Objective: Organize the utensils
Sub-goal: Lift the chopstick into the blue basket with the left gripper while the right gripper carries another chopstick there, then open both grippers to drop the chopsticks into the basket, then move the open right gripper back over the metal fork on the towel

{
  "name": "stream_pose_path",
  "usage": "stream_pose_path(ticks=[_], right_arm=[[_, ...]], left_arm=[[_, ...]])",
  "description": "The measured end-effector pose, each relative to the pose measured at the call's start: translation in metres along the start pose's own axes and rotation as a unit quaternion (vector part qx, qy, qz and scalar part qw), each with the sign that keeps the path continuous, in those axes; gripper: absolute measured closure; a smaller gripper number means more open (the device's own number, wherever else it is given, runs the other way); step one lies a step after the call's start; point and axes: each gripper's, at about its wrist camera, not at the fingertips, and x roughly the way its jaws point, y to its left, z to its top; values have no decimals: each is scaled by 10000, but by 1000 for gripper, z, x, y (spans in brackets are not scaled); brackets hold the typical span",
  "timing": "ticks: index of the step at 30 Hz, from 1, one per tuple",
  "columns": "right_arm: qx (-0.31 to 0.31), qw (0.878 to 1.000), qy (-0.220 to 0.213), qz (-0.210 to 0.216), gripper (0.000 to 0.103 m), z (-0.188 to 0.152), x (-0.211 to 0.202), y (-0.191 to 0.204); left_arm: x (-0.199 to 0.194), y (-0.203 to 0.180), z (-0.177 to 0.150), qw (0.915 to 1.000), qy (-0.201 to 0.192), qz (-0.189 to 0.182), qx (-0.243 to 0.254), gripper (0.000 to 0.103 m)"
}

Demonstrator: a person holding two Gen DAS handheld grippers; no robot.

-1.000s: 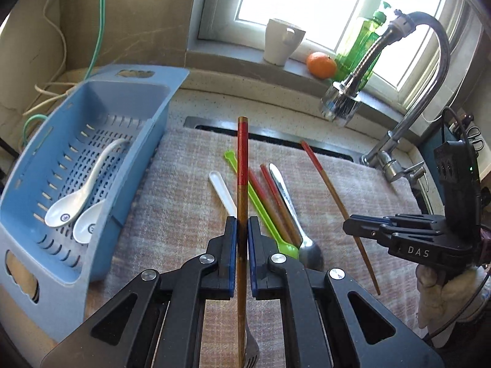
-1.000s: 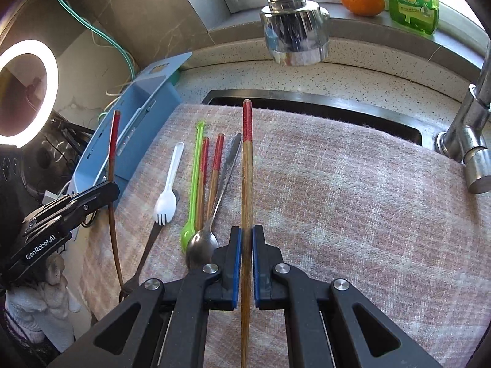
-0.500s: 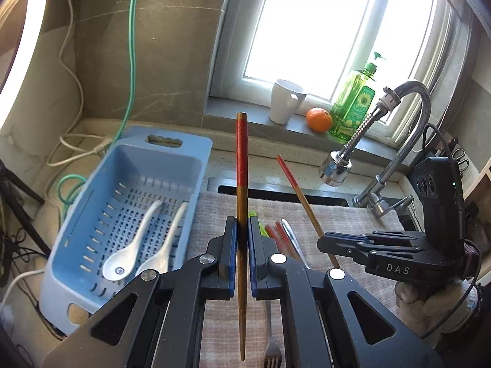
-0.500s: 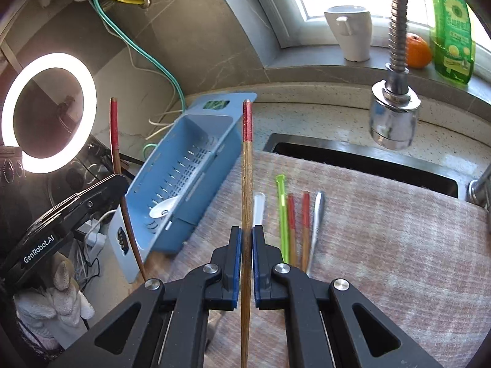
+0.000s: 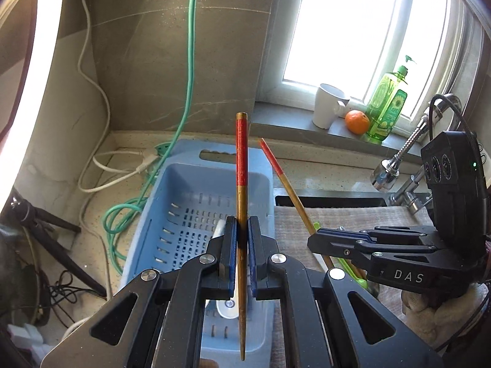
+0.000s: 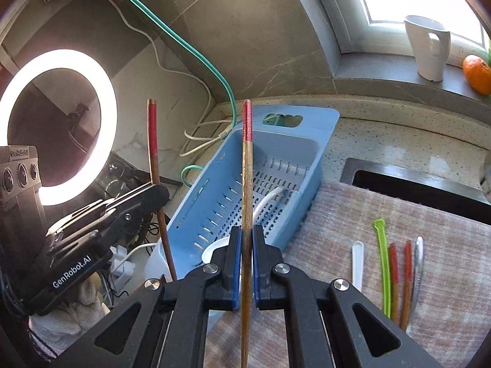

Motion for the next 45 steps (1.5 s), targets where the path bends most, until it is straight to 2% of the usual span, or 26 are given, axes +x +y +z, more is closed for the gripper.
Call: stream_pose_path(ticks=[9, 15, 18, 20, 29, 33, 38, 43, 45], right_arm=[[238, 9995, 214, -33, 97, 17, 49, 10], [83, 9993, 347, -122, 94, 17, 65, 16], [-7, 9993, 322, -201, 93, 16, 63, 16], [-34, 9993, 307, -213, 90, 17, 61, 15], [-40, 9996, 170, -228, 87, 13, 30, -3], [-171, 9995, 26, -254, 76, 8, 5, -12], [-256, 9994, -95, -211, 70, 2, -26, -25], [-338, 9993, -111, -135, 68, -4, -53, -37], [-362, 9993, -48, -68, 68, -8, -61, -43]], left_arm=[[34, 28, -1, 9995, 308, 41, -107, 97], [44, 33, -1, 9989, 448, 137, -52, 97], [46, 36, 0, 9986, 486, 197, -105, 87], [44, 37, 1, 9986, 462, 217, -130, 87], [25, 30, -1, 9990, 284, 209, -282, 87], [11, 19, -7, 9992, 206, 216, -277, 87], [-6, 1, -19, 9994, 111, 162, -302, 86], [-17, -21, -36, 9994, 123, 14, -331, 77], [-20, -31, -45, 9993, 149, -59, -337, 77]])
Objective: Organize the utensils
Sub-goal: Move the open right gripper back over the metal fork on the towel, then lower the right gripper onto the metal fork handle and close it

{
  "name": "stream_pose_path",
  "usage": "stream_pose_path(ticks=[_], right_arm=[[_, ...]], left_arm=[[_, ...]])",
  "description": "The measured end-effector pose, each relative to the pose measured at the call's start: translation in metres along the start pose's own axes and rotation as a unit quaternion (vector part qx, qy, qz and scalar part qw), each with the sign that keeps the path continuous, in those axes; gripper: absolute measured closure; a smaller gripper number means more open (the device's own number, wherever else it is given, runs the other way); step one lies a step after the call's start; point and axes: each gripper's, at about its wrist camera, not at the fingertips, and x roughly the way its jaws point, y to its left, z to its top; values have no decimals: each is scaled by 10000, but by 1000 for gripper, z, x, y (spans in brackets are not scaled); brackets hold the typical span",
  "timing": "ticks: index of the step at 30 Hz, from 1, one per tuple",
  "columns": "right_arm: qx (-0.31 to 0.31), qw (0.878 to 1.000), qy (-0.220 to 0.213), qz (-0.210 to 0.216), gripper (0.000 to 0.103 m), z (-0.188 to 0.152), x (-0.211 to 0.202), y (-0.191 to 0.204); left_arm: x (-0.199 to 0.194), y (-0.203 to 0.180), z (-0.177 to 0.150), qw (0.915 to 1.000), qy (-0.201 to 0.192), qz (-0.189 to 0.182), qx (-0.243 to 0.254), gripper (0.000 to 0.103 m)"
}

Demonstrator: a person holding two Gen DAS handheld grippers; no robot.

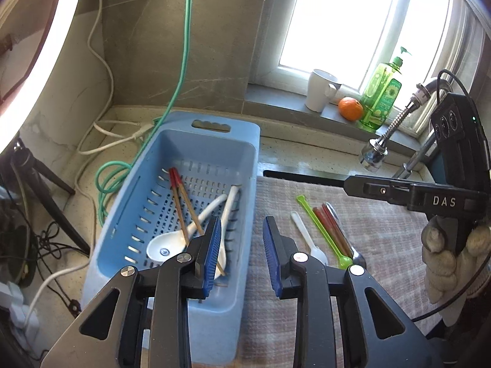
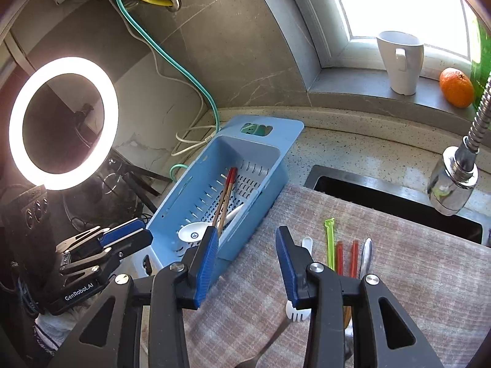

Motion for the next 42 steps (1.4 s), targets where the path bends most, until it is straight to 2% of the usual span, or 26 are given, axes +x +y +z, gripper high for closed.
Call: stream_pose_path(ticks=[6, 17, 22, 25, 31, 42], right_arm=[[62, 9983, 348, 456, 68, -22, -11, -20], [174, 9900, 1217, 696, 68, -68, 10, -48], [214, 9834, 1615, 803, 68, -87, 27, -52], [353, 9780, 1840, 916, 71, -97, 40, -55], [592, 9693, 2132, 1073, 74, -111, 58, -56], [1072, 9559, 2401, 1306, 78, -123, 80, -60]], left_arm=[[-1, -27, -38, 9994, 179, -286, -108, 77], [16, -68, -108, 9949, 745, -603, -303, 77], [24, -89, -133, 9935, 942, -625, -160, 76], [30, -97, -142, 9930, 1015, -585, -119, 69], [37, -103, -150, 9943, 1026, -301, 31, 68], [48, -105, -156, 9951, 953, -197, 147, 69]])
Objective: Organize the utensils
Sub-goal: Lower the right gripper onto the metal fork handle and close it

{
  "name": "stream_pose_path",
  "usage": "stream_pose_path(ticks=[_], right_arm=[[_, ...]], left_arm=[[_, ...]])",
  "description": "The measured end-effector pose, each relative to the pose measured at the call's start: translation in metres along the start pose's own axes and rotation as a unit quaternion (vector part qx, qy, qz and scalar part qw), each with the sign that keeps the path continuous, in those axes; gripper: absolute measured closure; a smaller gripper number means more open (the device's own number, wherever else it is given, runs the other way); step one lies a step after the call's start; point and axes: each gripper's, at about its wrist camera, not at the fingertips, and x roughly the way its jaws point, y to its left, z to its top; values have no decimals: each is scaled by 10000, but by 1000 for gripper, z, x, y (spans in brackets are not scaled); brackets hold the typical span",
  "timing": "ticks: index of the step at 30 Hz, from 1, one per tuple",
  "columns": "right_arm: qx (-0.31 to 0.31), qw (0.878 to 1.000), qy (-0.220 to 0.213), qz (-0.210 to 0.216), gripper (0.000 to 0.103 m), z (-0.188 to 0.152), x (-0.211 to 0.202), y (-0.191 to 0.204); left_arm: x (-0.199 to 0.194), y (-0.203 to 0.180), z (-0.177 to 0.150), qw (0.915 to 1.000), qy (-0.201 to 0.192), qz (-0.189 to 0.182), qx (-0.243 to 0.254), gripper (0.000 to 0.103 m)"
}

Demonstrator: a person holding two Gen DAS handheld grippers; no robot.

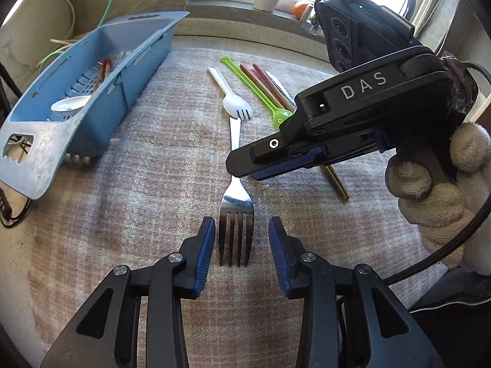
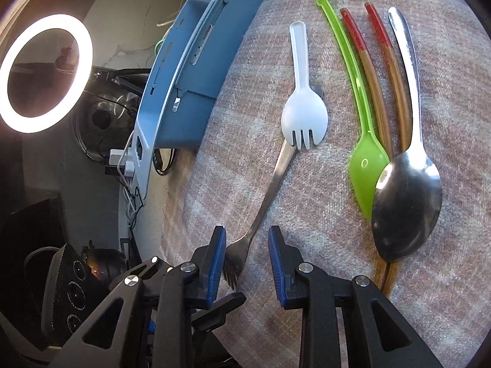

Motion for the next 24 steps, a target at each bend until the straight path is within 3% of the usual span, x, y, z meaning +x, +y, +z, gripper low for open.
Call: stream_pose_path(ticks=[6, 8, 15, 17, 24], right_arm=[[175, 9998, 36, 129, 82, 0, 8, -3], [201, 9997, 33, 124, 83, 1, 9, -3], [348, 9992, 4, 183, 90, -2, 10, -5], [433, 9988, 13, 235, 93, -3, 10, -9], [377, 9991, -29, 179, 93, -6, 12, -6]], left_arm=[[5, -2, -2, 9999, -20, 25, 142, 74], [6, -2, -2, 9998, -55, 73, 193, 81], [3, -4, 0, 9994, -121, -16, 334, 85], [1, -5, -1, 9992, -141, -47, 370, 93], [3, -2, -1, 9993, -128, -86, 353, 93]])
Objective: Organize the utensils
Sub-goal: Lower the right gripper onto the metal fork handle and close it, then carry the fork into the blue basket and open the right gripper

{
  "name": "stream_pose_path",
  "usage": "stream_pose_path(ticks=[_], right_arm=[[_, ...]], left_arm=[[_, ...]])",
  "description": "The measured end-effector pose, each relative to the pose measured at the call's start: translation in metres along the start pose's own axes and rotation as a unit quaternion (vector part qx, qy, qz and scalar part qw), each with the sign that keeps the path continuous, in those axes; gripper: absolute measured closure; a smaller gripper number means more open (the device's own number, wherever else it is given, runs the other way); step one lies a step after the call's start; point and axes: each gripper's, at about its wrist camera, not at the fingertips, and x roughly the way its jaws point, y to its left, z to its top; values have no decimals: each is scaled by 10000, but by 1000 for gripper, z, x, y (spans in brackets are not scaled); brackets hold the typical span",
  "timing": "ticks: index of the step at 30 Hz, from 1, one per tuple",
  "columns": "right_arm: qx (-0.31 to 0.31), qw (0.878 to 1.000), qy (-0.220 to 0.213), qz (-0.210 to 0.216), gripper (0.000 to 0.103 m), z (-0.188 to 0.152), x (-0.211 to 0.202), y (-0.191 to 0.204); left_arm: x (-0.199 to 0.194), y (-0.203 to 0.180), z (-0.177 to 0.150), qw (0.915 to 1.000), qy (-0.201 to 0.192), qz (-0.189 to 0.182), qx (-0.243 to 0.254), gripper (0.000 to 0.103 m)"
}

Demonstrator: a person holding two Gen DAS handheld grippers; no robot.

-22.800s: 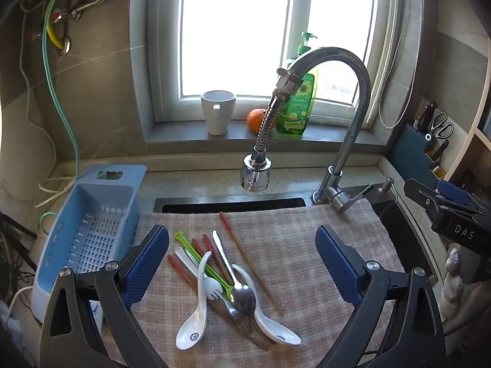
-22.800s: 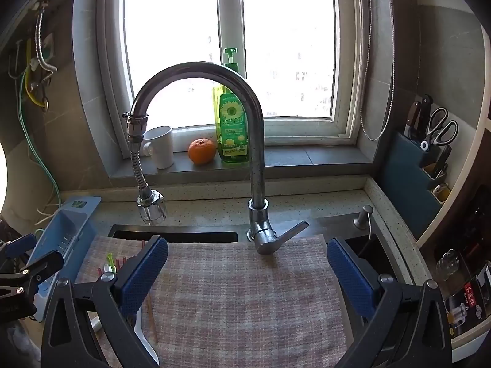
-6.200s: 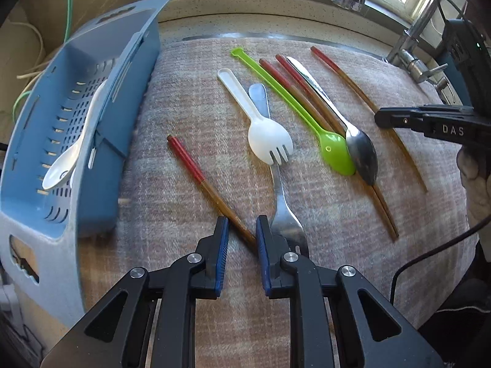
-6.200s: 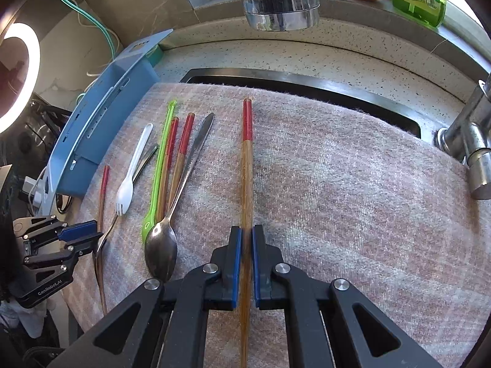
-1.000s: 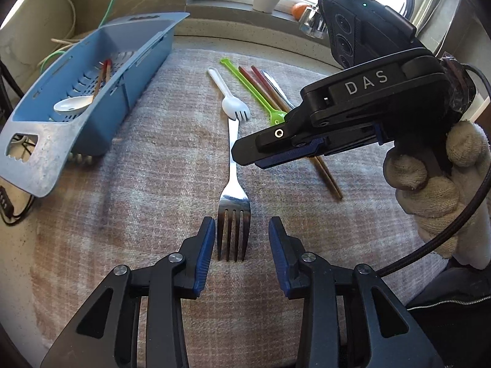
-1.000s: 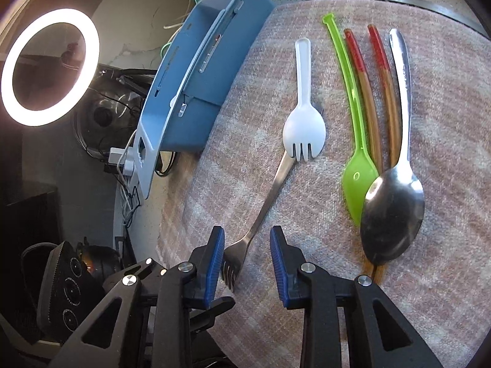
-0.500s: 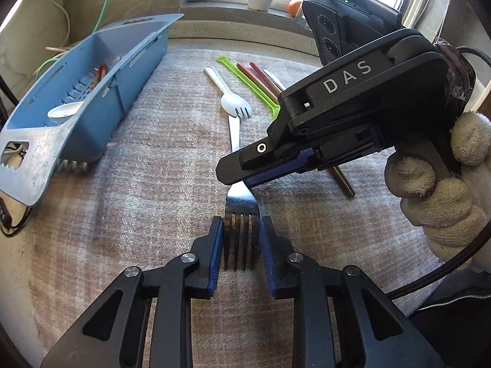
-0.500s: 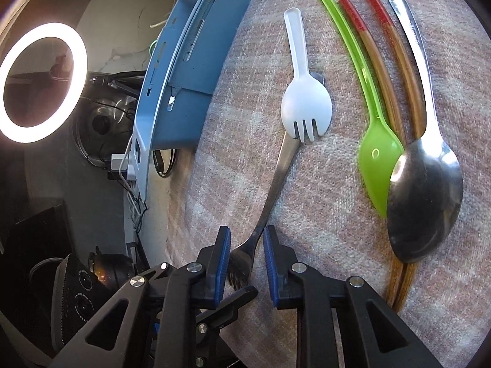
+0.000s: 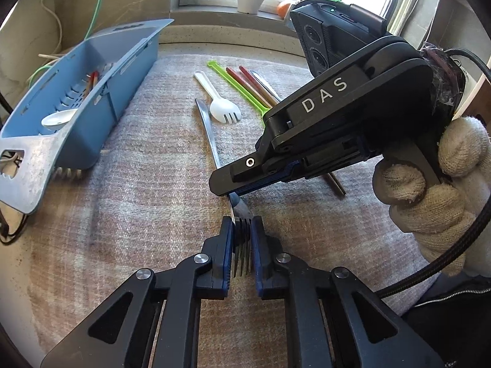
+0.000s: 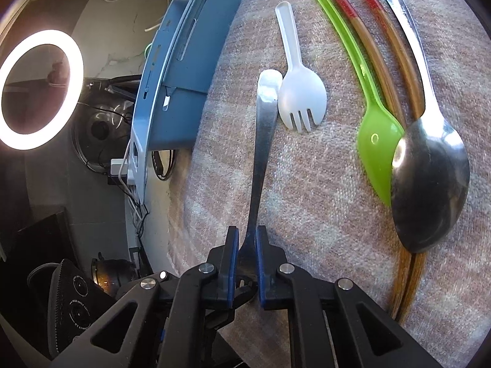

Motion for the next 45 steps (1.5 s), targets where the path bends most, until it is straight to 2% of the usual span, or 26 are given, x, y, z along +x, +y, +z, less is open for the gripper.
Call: stream_pose_path(ticks=[8, 11, 15, 22, 35, 45], right_arm=[[182, 9998, -64, 50, 95, -2, -1, -3], [73, 9999, -49, -95, 95, -2, 0, -1], [-42, 9997, -34, -220, 95, -2, 1, 4], [-7, 9999, -151, -62, 97, -4, -9, 6], [-82, 9973, -642, 357, 97, 11, -34, 43], [-240, 9928, -1024, 574, 97, 57, -27, 93]], left_arm=[[-3, -1, 0, 9999, -57, -126, -45, 95], [2, -1, -2, 9999, -10, -162, -47, 100], [9, -5, -2, 9999, -21, -116, 70, 99], [-4, -8, 2, 9998, -172, -91, 51, 98], [-39, 10, 35, 9976, -559, 48, 413, 98], [-59, 60, 76, 9941, -788, 223, 717, 98]])
